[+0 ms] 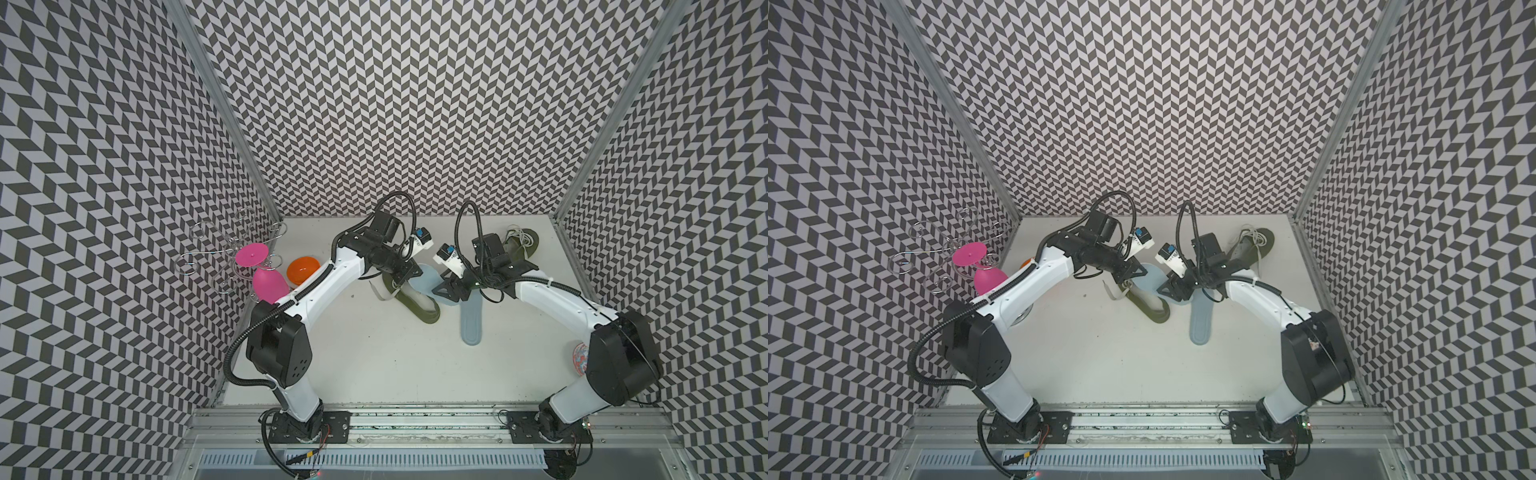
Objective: Insert the insole into the shoe
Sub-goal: Pick up the insole from the center of the board.
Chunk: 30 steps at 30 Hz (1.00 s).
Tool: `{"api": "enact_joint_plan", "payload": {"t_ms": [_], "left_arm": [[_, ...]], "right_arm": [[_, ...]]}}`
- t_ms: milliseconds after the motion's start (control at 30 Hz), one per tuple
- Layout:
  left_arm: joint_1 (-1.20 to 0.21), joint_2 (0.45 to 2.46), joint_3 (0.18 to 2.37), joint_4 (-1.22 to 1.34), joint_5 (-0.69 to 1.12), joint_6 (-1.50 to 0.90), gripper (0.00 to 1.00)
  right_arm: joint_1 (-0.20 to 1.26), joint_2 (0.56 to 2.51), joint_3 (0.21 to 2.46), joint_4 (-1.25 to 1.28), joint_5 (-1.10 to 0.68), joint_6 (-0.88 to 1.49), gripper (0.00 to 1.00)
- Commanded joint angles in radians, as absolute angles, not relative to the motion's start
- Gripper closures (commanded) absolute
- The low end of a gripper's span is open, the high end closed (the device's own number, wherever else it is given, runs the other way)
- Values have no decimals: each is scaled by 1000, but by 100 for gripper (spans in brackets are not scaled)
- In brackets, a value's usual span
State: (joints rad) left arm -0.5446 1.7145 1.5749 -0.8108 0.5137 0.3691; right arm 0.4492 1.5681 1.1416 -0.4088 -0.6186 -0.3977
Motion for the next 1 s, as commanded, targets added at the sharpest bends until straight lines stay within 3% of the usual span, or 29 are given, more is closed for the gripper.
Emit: {"api": "enact_joint_plan", "payload": {"t_ms": [0, 200, 400, 700, 967], "left_arm": [[-595, 1687, 1619, -851, 537, 370, 100], [-578, 1705, 1648, -846, 502, 317, 100], [-497, 1746, 1705, -848, 567, 229, 100], [-486, 1751, 1721, -862, 647, 114, 100], [-497, 1722, 1667, -862, 670, 98, 100]], "right_arm": [[454, 1534, 1127, -302, -621, -408, 34], [477, 1519, 1108, -259, -621, -402, 29], [553, 1453, 1022, -184, -493, -389, 29], [672, 1356, 850, 108, -77, -367, 24], [731, 1384, 836, 209, 159, -418, 19]]}}
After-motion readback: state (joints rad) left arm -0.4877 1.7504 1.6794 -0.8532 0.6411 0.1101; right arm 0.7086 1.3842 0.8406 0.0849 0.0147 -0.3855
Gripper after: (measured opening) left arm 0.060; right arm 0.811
